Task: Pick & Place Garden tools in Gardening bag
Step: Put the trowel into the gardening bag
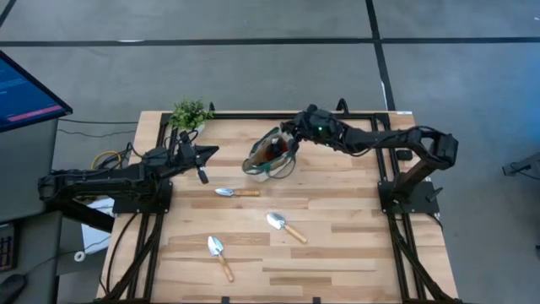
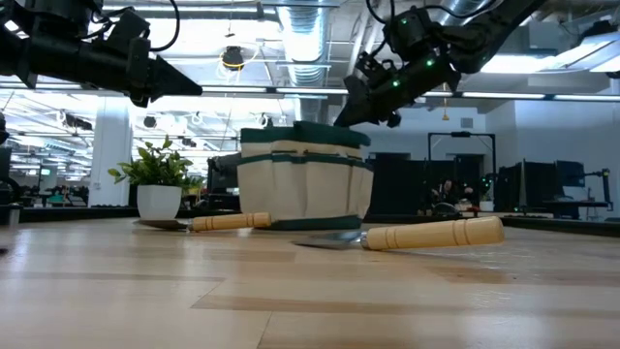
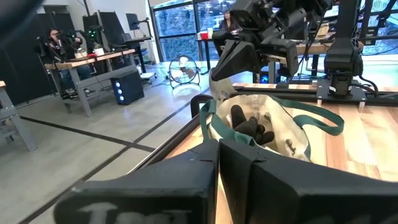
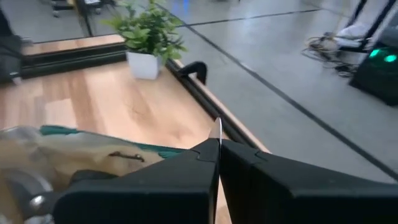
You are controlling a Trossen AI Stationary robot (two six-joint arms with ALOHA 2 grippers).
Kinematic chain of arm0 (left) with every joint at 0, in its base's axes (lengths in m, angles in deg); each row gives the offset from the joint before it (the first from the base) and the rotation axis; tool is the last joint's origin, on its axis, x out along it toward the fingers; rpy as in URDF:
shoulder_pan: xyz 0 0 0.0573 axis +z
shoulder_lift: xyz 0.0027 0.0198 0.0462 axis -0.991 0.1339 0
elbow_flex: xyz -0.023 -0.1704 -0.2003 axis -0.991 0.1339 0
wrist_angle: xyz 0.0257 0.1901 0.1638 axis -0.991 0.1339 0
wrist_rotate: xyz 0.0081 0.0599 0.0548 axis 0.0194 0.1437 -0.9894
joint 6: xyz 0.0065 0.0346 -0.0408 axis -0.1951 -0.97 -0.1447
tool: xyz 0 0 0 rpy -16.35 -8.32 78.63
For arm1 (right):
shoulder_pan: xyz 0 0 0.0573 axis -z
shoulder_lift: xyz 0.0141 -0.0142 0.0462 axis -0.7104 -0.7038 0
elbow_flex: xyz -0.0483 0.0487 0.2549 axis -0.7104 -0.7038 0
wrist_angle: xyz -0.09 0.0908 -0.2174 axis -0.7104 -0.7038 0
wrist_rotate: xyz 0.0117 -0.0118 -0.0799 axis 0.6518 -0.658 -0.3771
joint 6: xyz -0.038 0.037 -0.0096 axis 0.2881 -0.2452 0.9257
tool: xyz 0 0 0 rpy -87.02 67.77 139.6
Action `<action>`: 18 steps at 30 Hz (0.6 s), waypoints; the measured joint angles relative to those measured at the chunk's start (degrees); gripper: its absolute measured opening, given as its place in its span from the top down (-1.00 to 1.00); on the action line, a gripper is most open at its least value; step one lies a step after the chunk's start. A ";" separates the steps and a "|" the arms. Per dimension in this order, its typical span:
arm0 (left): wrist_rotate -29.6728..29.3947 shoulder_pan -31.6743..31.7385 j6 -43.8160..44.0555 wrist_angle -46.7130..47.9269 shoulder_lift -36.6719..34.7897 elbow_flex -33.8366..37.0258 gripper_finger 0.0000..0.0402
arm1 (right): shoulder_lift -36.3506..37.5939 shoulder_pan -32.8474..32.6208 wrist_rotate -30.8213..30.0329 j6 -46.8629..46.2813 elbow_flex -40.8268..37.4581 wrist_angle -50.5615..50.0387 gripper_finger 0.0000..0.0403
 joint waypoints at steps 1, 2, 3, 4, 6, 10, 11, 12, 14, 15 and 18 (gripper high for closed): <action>0.00 -0.01 0.00 0.00 0.00 0.00 0.99 | 0.00 -0.26 -0.42 0.30 -0.01 0.43 0.99; 0.00 0.00 0.00 0.02 0.00 0.00 0.99 | 0.00 -0.47 -0.53 0.41 -0.01 0.95 0.99; 0.00 -0.01 0.00 0.00 0.00 0.00 0.99 | 0.00 -0.65 -0.55 0.24 -0.01 1.51 0.99; 0.00 0.00 0.00 0.02 0.00 0.00 0.99 | 0.00 -0.77 -0.59 0.17 -0.01 1.83 0.99; 0.00 -0.02 0.00 0.01 0.00 0.00 0.99 | 0.00 -0.97 -1.25 -0.01 -0.03 2.60 1.00; 0.00 -0.01 0.00 0.02 0.00 0.00 0.99 | 0.00 -1.19 -4.38 -0.29 -0.03 3.30 1.00; 0.00 -0.02 0.00 0.02 0.00 0.00 0.99 | 0.00 -1.19 -4.73 -0.90 -0.03 3.30 1.00; 0.00 -0.01 0.00 0.00 0.00 0.00 0.99 | 0.00 -1.17 -4.84 -1.56 -0.03 3.33 1.00; 0.00 -0.02 0.00 0.02 0.00 0.00 0.99 | 0.00 -1.15 -5.05 -2.86 -0.03 3.34 1.00; 0.00 -0.01 0.00 0.02 0.00 0.00 0.99 | 0.00 -1.12 -5.36 -3.46 -0.03 3.31 1.00; 0.00 -0.01 0.00 0.02 0.00 0.00 0.99 | 0.00 -1.15 -7.61 -4.99 -0.03 3.16 1.00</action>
